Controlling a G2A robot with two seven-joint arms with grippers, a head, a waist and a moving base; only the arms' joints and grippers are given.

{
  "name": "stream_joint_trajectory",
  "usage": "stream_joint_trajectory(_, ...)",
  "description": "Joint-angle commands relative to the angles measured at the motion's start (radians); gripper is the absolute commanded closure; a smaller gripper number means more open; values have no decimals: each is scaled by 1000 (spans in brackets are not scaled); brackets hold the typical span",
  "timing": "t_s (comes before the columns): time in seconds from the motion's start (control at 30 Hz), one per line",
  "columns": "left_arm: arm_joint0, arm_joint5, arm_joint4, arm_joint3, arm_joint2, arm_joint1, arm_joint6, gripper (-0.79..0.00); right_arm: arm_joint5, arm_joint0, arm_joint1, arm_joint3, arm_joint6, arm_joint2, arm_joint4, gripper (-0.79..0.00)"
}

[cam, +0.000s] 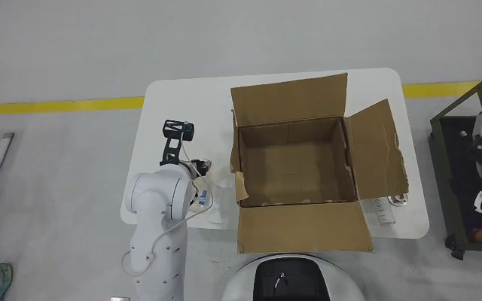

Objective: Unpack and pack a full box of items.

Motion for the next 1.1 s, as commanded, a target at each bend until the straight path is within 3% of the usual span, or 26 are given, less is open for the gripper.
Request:
stream_joint_trajectory(0.0,0,0,0,0,0,0,0,-785,0,0,0,1,3,0,1,0)
stream_joint_trajectory(0.17,0,0,0,0,0,0,0,-785,1,1,0,-3,-2,0,-3,0)
stream_joint_trajectory(0.4,0,0,0,0,0,0,0,-785,-49,23,1,20,-260,-55,-79,0)
stream_joint_trajectory(0.53,0,0,0,0,0,0,0,-785,-48,32,2,48,-296,-82,-105,0)
stream_joint_trajectory(0.6,18,-37,28,-5,-5,5,55,-785,-44,38,3,55,-294,-92,-128,0)
stream_joint_trajectory(0.77,48,-281,24,-27,-73,29,67,-785,-49,48,6,72,-303,-100,-123,0)
stream_joint_trajectory(0.83,69,-333,12,-22,-111,43,106,-785,-55,51,8,83,-303,-99,-129,0)
stream_joint_trajectory(0.93,107,-376,4,-5,-138,71,149,-785,-55,56,10,98,-294,-100,-137,0)
stream_joint_trajectory(1.07,150,-389,-32,12,-106,112,163,-785,-57,66,12,116,-288,-109,-137,0)
